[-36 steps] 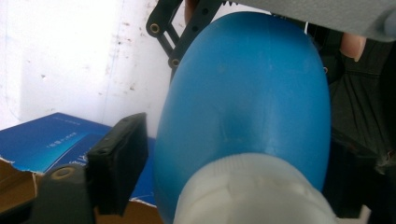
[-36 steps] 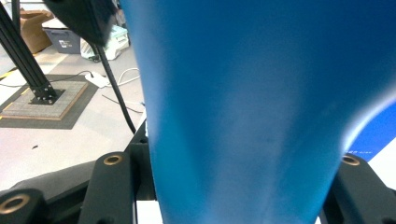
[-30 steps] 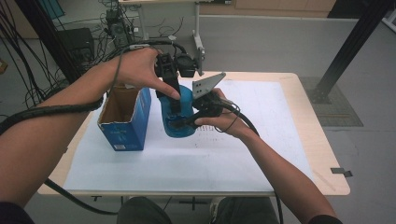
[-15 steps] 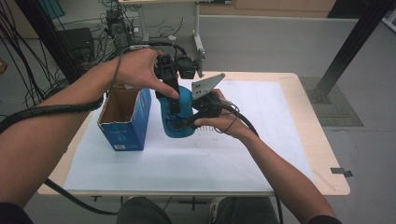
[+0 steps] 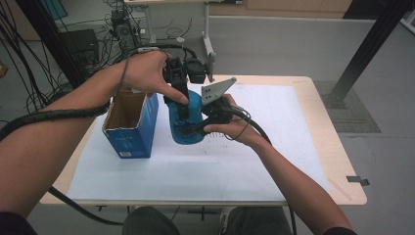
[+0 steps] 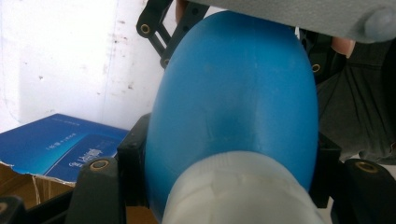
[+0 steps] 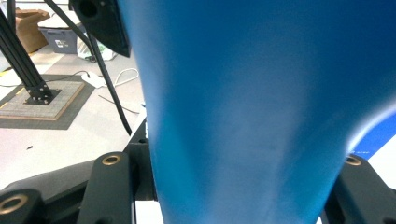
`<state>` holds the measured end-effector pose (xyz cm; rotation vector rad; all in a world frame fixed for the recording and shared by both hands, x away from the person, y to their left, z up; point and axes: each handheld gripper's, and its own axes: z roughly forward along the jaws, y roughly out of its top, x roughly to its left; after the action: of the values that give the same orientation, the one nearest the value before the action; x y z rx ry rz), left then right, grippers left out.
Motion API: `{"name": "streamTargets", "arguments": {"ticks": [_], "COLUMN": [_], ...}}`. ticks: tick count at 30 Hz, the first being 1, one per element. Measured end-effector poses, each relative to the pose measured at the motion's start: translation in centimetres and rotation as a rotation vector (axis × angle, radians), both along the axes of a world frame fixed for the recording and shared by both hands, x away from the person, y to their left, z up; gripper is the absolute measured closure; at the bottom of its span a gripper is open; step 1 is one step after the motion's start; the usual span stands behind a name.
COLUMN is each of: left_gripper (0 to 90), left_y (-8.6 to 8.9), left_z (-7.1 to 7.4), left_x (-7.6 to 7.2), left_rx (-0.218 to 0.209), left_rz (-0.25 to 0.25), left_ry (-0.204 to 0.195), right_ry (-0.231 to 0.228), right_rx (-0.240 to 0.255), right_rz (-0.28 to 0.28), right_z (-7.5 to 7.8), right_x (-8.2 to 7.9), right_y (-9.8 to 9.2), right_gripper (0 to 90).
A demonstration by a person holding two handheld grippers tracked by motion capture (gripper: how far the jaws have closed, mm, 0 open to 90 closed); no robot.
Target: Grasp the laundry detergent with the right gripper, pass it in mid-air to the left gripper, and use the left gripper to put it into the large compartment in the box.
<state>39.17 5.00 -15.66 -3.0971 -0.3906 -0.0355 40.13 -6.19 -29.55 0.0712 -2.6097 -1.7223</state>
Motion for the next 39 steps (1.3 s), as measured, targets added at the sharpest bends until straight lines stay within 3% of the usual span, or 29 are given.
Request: {"name": "streamTargets", "arguments": {"ticks": [15,39], "left_gripper": [36.9,37.1], "left_y": [0.02,0.03], "left_z": [-0.34,-0.20], "left_x": [0.18,0.16], "left_rx": [0.008,0.001], "left_rz": [0.004,0.007], "left_ry": [0.021,0.018], "right_ry": [0.001,-0.006], "right_rx": [-0.009,-0.005], "right_rz": [0.005,0.001], "right_z": [-0.25,-0.20], "right_x": [0.01,0.06], "right_y": [0.10,0.09], "right_gripper": [42.3,41.5]}}
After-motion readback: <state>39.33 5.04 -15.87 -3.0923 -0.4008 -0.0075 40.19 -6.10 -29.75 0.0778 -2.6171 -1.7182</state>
